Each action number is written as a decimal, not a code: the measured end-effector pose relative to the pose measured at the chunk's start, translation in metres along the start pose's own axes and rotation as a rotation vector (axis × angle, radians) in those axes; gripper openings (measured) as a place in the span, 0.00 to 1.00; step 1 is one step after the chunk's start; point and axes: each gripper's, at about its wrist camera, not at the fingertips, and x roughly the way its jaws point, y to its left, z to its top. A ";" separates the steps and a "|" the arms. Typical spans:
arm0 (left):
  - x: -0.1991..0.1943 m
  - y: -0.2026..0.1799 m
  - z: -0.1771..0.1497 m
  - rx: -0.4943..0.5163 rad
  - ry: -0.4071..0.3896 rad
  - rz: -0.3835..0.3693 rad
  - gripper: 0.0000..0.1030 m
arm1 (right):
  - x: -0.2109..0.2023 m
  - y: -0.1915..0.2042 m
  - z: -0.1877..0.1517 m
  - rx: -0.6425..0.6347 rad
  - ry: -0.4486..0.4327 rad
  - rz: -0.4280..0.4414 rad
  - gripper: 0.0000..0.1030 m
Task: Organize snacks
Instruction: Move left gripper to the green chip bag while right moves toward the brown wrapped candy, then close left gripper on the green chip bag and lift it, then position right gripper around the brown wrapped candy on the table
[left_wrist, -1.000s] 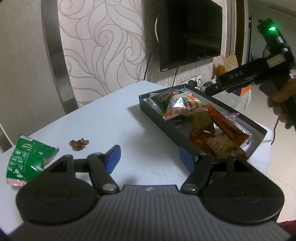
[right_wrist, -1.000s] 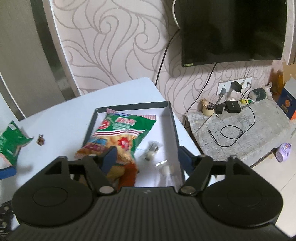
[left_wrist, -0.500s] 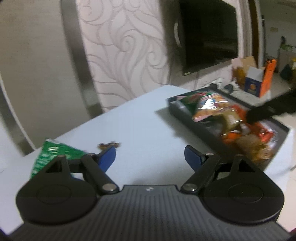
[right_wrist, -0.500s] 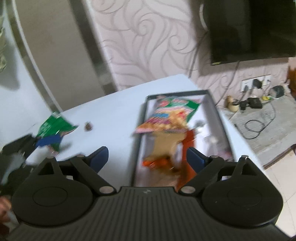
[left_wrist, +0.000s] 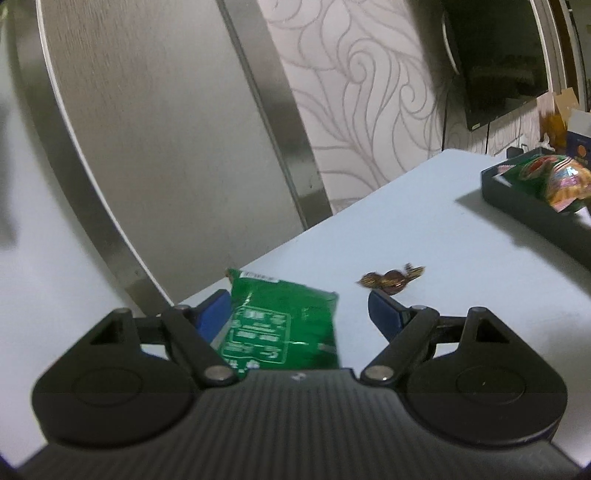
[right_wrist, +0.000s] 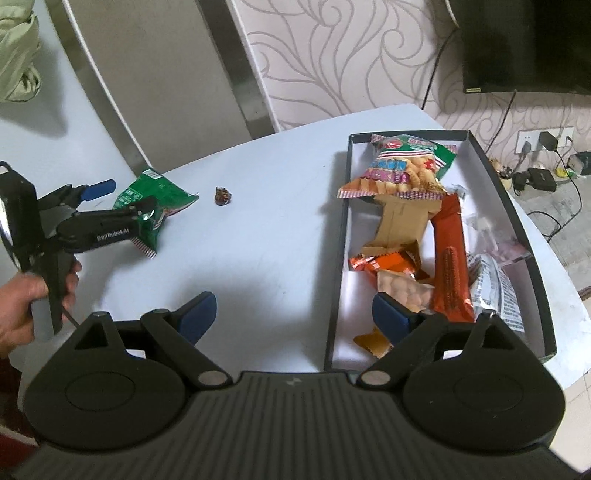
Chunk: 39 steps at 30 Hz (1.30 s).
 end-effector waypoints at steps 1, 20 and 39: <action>0.005 0.003 -0.001 -0.003 0.009 -0.003 0.80 | 0.000 -0.002 0.001 0.007 0.001 -0.004 0.91; 0.057 0.041 -0.013 -0.264 0.135 -0.093 0.77 | -0.032 -0.007 -0.024 0.040 -0.021 -0.086 0.90; -0.055 0.025 -0.078 -0.382 0.235 -0.039 0.72 | 0.072 0.089 0.053 -0.389 0.084 0.134 0.49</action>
